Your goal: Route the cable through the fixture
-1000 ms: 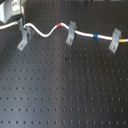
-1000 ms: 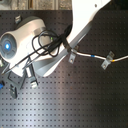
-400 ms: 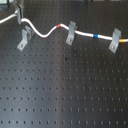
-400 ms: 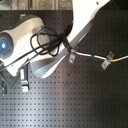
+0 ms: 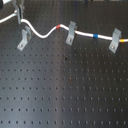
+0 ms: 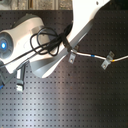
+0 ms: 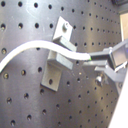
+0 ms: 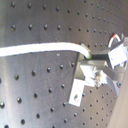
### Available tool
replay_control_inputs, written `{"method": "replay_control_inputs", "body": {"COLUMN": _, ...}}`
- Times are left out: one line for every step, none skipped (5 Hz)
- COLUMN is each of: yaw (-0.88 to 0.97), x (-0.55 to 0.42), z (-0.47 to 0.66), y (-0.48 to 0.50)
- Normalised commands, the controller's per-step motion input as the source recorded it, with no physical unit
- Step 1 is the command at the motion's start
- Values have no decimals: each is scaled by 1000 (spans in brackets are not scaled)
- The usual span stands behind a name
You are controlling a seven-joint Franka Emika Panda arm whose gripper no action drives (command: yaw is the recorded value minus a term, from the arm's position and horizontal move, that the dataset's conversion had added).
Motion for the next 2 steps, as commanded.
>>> {"method": "replay_control_inputs", "body": {"yaw": 51, "x": -8, "z": 161, "y": 10}}
{"method": "replay_control_inputs", "body": {"yaw": 663, "x": -47, "z": 462, "y": 73}}
